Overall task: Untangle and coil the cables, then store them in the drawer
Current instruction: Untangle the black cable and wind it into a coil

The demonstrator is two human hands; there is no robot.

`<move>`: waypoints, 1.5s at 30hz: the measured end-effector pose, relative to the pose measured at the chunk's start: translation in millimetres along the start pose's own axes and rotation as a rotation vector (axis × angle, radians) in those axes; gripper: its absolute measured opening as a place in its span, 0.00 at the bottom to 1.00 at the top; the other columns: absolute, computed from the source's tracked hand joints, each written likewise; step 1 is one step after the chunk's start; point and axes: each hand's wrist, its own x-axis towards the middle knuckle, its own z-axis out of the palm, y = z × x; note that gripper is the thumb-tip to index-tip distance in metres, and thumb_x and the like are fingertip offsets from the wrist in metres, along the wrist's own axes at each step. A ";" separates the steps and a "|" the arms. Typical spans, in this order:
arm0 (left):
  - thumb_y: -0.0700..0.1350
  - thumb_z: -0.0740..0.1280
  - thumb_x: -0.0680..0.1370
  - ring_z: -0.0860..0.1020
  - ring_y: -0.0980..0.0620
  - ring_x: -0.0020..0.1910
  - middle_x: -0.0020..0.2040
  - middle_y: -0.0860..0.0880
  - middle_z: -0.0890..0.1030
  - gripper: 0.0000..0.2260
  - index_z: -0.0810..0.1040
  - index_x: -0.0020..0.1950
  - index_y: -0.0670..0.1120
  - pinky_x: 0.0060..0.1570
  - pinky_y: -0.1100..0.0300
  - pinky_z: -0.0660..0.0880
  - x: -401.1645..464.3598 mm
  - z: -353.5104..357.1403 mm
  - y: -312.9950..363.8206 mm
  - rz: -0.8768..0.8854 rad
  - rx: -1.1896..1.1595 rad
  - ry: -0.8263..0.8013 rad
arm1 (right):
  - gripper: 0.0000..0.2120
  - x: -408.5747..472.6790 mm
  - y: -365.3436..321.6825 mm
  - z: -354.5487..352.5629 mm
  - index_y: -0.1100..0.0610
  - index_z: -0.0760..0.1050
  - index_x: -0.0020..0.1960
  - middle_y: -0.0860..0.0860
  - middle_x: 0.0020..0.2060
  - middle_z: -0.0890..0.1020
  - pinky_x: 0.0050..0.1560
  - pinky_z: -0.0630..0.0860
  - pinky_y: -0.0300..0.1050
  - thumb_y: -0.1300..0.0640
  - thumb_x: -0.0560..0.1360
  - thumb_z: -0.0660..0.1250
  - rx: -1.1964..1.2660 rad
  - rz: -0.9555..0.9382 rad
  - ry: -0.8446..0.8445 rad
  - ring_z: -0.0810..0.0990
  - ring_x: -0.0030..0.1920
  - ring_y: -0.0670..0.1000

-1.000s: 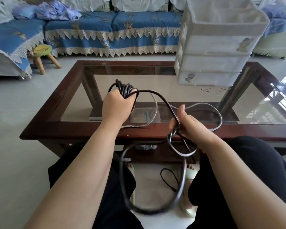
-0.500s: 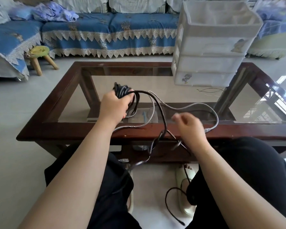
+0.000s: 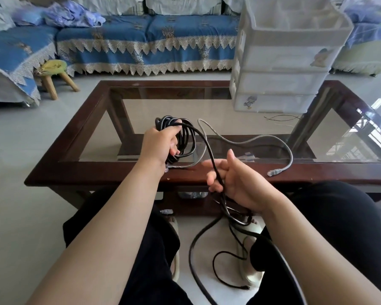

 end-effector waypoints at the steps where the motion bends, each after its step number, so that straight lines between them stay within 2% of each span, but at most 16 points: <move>1: 0.43 0.65 0.79 0.65 0.55 0.20 0.19 0.53 0.66 0.08 0.78 0.43 0.41 0.35 0.57 0.72 0.7 -1.6 -2.0 -0.019 -0.014 0.021 | 0.36 -1.2 2.5 -4.3 0.61 0.71 0.62 0.53 0.37 0.79 0.49 0.70 0.46 0.33 0.70 0.56 0.010 0.025 -0.032 0.71 0.32 0.48; 4: 0.43 0.65 0.78 0.65 0.56 0.20 0.20 0.54 0.66 0.06 0.79 0.43 0.44 0.34 0.58 0.70 1.7 -3.2 -3.6 -0.083 -0.110 0.058 | 0.42 -6.6 2.2 -15.7 0.63 0.71 0.63 0.56 0.40 0.81 0.48 0.70 0.48 0.28 0.67 0.59 0.125 0.075 -0.095 0.75 0.36 0.50; 7: 0.43 0.65 0.79 0.64 0.56 0.21 0.20 0.54 0.66 0.05 0.79 0.45 0.45 0.33 0.59 0.70 4.7 -3.7 -2.7 -0.116 -0.150 0.068 | 0.44 -8.9 -2.4 -30.0 0.65 0.67 0.68 0.61 0.45 0.79 0.48 0.75 0.50 0.31 0.68 0.66 0.386 0.027 -0.252 0.77 0.42 0.55; 10: 0.44 0.65 0.79 0.65 0.56 0.21 0.20 0.54 0.67 0.06 0.78 0.43 0.44 0.34 0.59 0.71 10.2 -4.9 -5.3 -0.142 -0.123 0.084 | 0.45 -8.9 -2.5 -39.8 0.65 0.58 0.74 0.64 0.57 0.75 0.59 0.70 0.51 0.31 0.73 0.58 0.625 -0.024 -0.397 0.76 0.52 0.58; 12: 0.45 0.66 0.78 0.66 0.56 0.21 0.20 0.53 0.67 0.09 0.75 0.39 0.44 0.37 0.57 0.72 13.8 -3.6 -7.5 -0.184 -0.077 0.106 | 0.46 -9.2 -1.4 -43.7 0.65 0.57 0.75 0.64 0.64 0.72 0.61 0.66 0.49 0.30 0.73 0.56 0.687 -0.087 -0.384 0.75 0.55 0.56; 15: 0.47 0.67 0.79 0.65 0.56 0.22 0.19 0.53 0.67 0.12 0.73 0.37 0.45 0.36 0.59 0.72 15.6 -3.5 -9.2 -0.282 -0.112 0.131 | 0.42 -10.4 -5.1 -41.9 0.64 0.67 0.70 0.65 0.68 0.69 0.53 0.70 0.45 0.31 0.71 0.58 0.777 -0.174 -0.271 0.76 0.53 0.56; 18: 0.46 0.67 0.78 0.63 0.56 0.22 0.21 0.53 0.66 0.16 0.69 0.31 0.47 0.33 0.61 0.69 15.8 -6.4 -13.2 -0.387 -0.317 0.064 | 0.41 -12.5 -11.1 -35.7 0.62 0.72 0.64 0.61 0.65 0.72 0.43 0.66 0.39 0.27 0.71 0.55 0.864 -0.238 -0.128 0.75 0.46 0.52; 22: 0.44 0.65 0.79 0.64 0.56 0.20 0.21 0.54 0.65 0.21 0.65 0.27 0.47 0.30 0.66 0.72 16.1 -9.8 -10.8 -0.474 -0.550 0.019 | 0.46 -15.1 -11.7 -26.4 0.59 0.67 0.63 0.58 0.58 0.76 0.36 0.62 0.36 0.22 0.63 0.59 0.853 -0.232 -0.008 0.70 0.38 0.49; 28: 0.42 0.63 0.79 0.64 0.57 0.19 0.21 0.55 0.64 0.22 0.63 0.26 0.48 0.31 0.65 0.72 22.0 -21.0 -2.0 -0.413 -0.690 0.100 | 0.46 -23.7 -15.7 -17.6 0.60 0.67 0.63 0.64 0.63 0.73 0.36 0.63 0.36 0.28 0.59 0.68 0.786 -0.252 -0.076 0.70 0.38 0.49; 31: 0.43 0.64 0.79 0.65 0.57 0.19 0.21 0.55 0.64 0.21 0.63 0.26 0.48 0.32 0.64 0.72 22.9 -25.2 -5.1 -0.424 -0.682 0.135 | 0.43 -21.8 -22.8 -16.9 0.58 0.65 0.61 0.61 0.59 0.74 0.33 0.60 0.33 0.30 0.59 0.71 0.767 -0.263 -0.047 0.66 0.36 0.45; 34: 0.43 0.64 0.78 0.65 0.57 0.19 0.21 0.55 0.64 0.21 0.63 0.26 0.48 0.33 0.62 0.71 26.0 -27.9 -3.8 -0.414 -0.675 0.190 | 0.39 -21.0 -25.7 -16.7 0.60 0.68 0.58 0.52 0.42 0.76 0.24 0.57 0.31 0.39 0.58 0.78 0.585 -0.213 0.117 0.62 0.29 0.41; 37: 0.43 0.63 0.78 0.67 0.57 0.23 0.24 0.54 0.65 0.18 0.64 0.28 0.48 0.36 0.61 0.73 30.2 -33.2 -0.3 -0.412 -0.681 0.242 | 0.18 -21.3 -25.7 -8.6 0.59 0.75 0.48 0.46 0.28 0.67 0.19 0.55 0.32 0.50 0.66 0.76 0.048 -0.128 0.420 0.60 0.24 0.42; 39: 0.42 0.63 0.78 0.70 0.55 0.25 0.26 0.54 0.68 0.16 0.65 0.30 0.47 0.36 0.63 0.74 32.2 -43.1 2.6 -0.396 -0.773 0.297 | 0.07 -25.2 -28.9 -13.5 0.57 0.80 0.44 0.45 0.25 0.71 0.22 0.61 0.34 0.54 0.71 0.73 -0.226 -0.193 0.723 0.64 0.24 0.42; 42: 0.41 0.61 0.78 0.73 0.54 0.26 0.20 0.54 0.69 0.17 0.62 0.30 0.47 0.40 0.61 0.71 34.8 -67.2 8.2 -0.340 -0.836 0.449 | 0.07 -42.5 -35.0 -46.8 0.54 0.81 0.43 0.44 0.30 0.80 0.38 0.77 0.40 0.50 0.74 0.71 -0.202 -0.334 1.168 0.76 0.33 0.44; 43: 0.41 0.61 0.78 0.73 0.54 0.28 0.19 0.54 0.69 0.17 0.61 0.29 0.47 0.41 0.60 0.70 34.3 -72.0 9.2 -0.330 -0.830 0.476 | 0.09 -48.3 -36.7 -55.7 0.54 0.82 0.44 0.44 0.28 0.78 0.35 0.77 0.42 0.48 0.75 0.69 -0.141 -0.340 1.216 0.75 0.31 0.46; 45: 0.41 0.61 0.77 0.74 0.54 0.28 0.21 0.54 0.69 0.17 0.62 0.29 0.47 0.41 0.59 0.71 34.0 -71.3 8.1 -0.318 -0.836 0.472 | 0.12 -48.0 -36.9 -63.7 0.54 0.81 0.48 0.43 0.22 0.71 0.23 0.66 0.38 0.47 0.78 0.64 -0.088 -0.278 1.174 0.66 0.24 0.46</move>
